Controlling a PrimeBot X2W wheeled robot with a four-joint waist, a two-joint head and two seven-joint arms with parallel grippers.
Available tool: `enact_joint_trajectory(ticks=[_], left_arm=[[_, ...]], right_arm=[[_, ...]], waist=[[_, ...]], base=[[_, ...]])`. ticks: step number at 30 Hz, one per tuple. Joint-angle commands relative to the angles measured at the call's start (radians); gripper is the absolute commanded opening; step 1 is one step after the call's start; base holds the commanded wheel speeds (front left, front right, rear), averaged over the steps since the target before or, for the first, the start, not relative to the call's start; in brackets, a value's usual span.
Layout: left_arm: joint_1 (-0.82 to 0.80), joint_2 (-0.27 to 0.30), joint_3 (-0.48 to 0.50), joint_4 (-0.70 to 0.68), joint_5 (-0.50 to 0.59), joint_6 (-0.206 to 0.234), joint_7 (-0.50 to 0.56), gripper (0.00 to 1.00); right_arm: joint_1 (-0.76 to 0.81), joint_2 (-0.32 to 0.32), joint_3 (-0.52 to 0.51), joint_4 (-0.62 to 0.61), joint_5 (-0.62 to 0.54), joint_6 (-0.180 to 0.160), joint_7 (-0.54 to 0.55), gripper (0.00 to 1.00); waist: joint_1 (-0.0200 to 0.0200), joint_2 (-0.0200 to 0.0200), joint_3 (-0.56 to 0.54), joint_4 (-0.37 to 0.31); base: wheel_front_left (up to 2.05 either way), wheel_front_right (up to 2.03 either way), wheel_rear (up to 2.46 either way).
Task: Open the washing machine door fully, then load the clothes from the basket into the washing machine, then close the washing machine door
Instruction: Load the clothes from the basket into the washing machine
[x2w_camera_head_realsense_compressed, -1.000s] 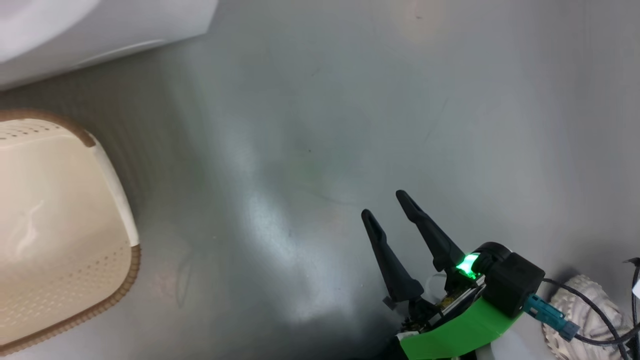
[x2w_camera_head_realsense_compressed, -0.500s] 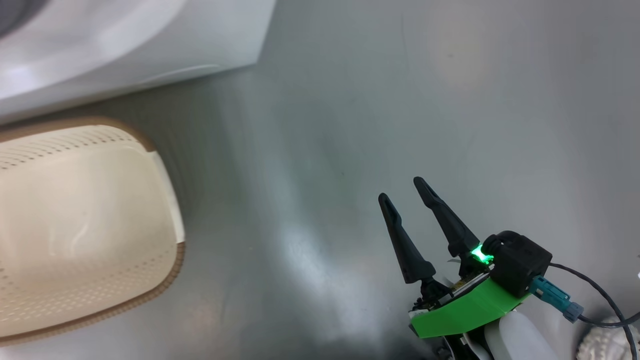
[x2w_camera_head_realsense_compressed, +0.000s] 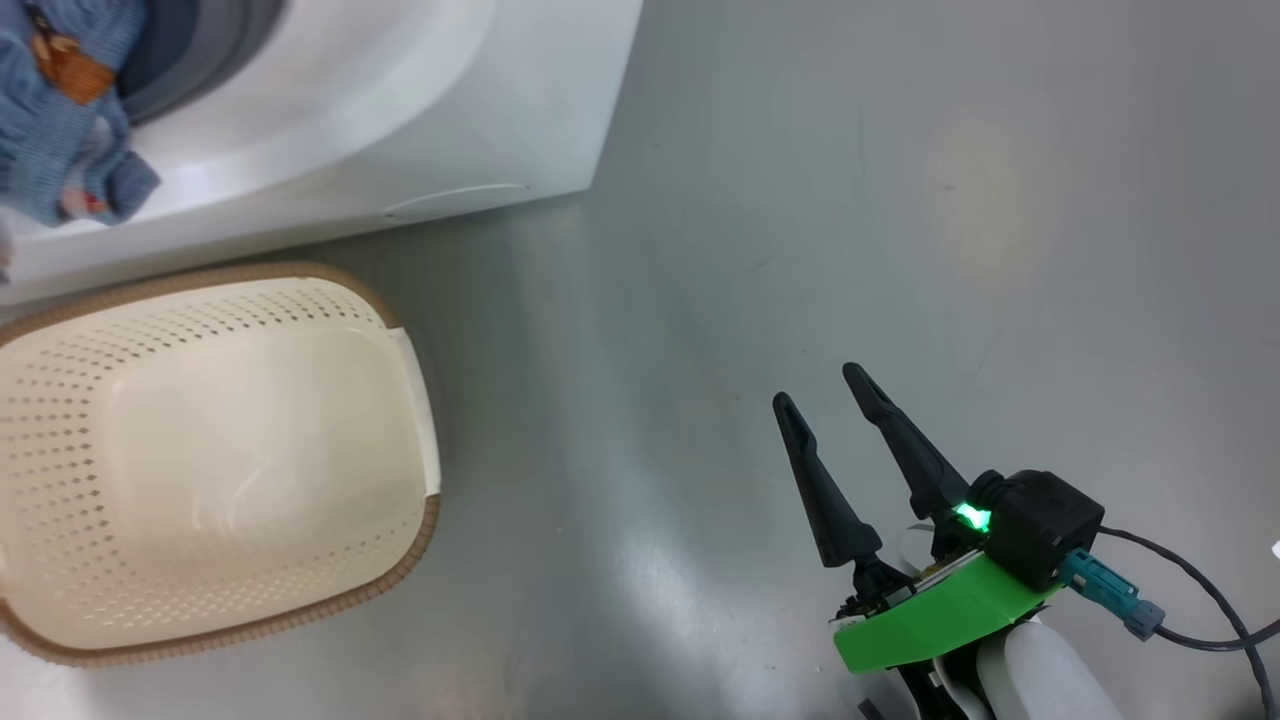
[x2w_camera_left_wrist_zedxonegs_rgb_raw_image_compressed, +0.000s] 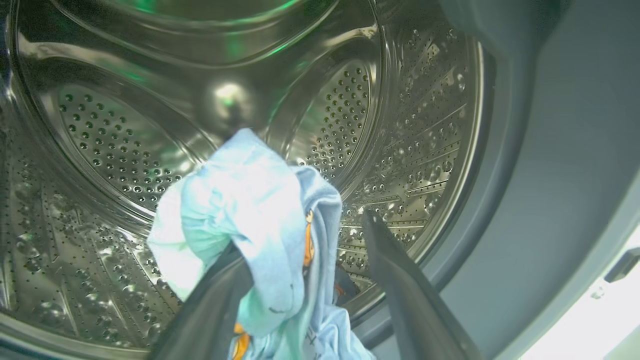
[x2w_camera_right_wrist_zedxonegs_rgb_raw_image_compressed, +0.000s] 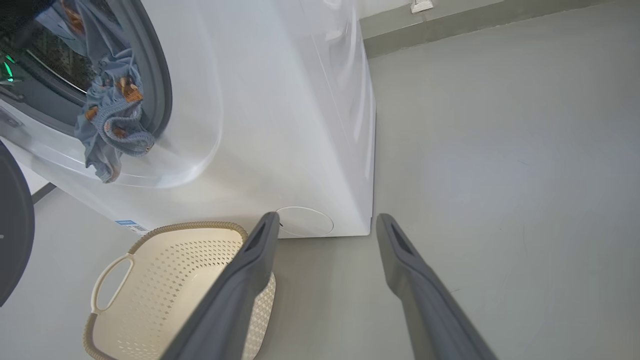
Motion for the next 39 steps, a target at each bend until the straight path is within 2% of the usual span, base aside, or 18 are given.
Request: enact_joint_trajectory(ticks=[1,7,17,26,33,39], left_arm=[[0.021,0.049,0.047,-0.024,0.011,-0.002,-0.005,1.0],[0.042,0.051,0.039,-0.015,0.008,-0.002,-0.005,1.0],[0.052,0.121,-0.128,0.172,-0.113,-0.002,0.024,1.0],[0.032,0.142,-0.222,0.259,-0.169,-0.002,0.072,1.0],[0.094,0.147,-0.24,0.259,-0.208,-0.002,0.037,1.0],[0.198,0.141,-0.205,0.223,-0.218,-0.002,0.002,1.0]], right_arm=[[0.02,0.001,0.02,-0.014,-0.003,0.002,-0.005,1.0],[0.017,0.001,0.021,-0.011,0.0,0.002,-0.005,1.0],[0.026,0.001,0.022,-0.01,0.016,0.002,-0.005,1.0],[0.031,0.001,0.011,-0.009,0.023,0.002,-0.005,1.0],[0.035,0.001,-0.005,0.0,0.026,0.002,-0.005,1.0],[0.04,0.001,-0.019,0.006,0.023,0.002,-0.005,1.0]], waist=[[0.0,0.0,-0.015,0.011],[0.0,0.0,-0.021,0.005],[0.0,0.0,-0.036,-0.012],[0.0,0.0,-0.046,-0.01],[0.0,0.0,-0.077,0.009],[0.0,0.0,-0.098,0.028]], base=[[0.0,0.0,0.0],[0.0,0.0,0.0],[0.0,0.0,0.0],[0.0,0.0,0.0],[0.0,0.0,0.0],[0.0,0.0,0.0]])
